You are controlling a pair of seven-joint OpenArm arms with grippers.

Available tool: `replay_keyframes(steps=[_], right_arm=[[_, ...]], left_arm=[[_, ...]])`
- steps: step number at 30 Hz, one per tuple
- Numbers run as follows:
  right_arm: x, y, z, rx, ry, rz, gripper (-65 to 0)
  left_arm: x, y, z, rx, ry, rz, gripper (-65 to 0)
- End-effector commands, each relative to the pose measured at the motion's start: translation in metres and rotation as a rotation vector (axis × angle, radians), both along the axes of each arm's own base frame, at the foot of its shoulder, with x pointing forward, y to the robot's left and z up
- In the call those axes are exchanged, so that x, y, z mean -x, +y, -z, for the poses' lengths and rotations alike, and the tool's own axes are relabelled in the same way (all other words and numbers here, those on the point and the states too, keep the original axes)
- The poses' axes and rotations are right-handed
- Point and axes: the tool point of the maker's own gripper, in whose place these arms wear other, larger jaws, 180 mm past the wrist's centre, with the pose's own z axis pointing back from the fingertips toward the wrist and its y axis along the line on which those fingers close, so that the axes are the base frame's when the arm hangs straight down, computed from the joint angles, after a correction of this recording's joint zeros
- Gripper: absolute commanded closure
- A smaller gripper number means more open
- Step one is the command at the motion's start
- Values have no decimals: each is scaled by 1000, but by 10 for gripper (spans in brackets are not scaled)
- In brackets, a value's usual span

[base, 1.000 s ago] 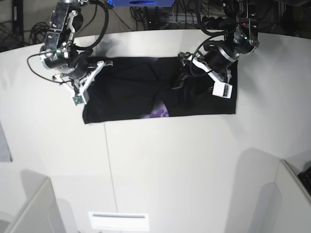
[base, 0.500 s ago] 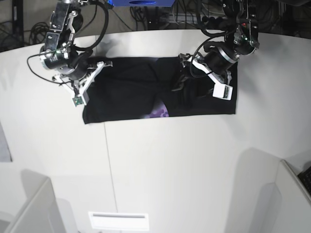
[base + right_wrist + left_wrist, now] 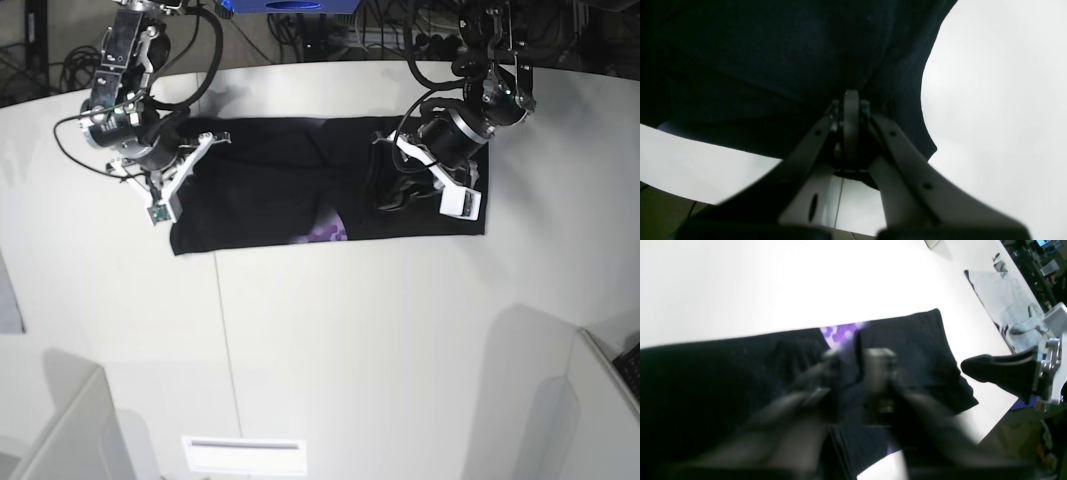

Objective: Fold the T-shirt properly

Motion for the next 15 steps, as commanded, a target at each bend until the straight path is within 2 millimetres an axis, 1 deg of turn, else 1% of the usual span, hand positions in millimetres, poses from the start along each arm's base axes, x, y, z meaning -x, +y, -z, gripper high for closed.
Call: replay_keyframes(steps=[1,7,10,15], right_arm=[[-10,0,-11,-2,-50,2,0],[-12,-1,-13,-1,-56,4,0],[-13,-1,-13,-2,-56,4,0],[-12,-1,-12,-2,-55,4,0]], left_arm=[[1,1,-6,14,-19,-10,0],[19,3,12,12,47,-12,0],[21,6,23,11,78,-22,0],[21,8,31,12,99,-29,0]])
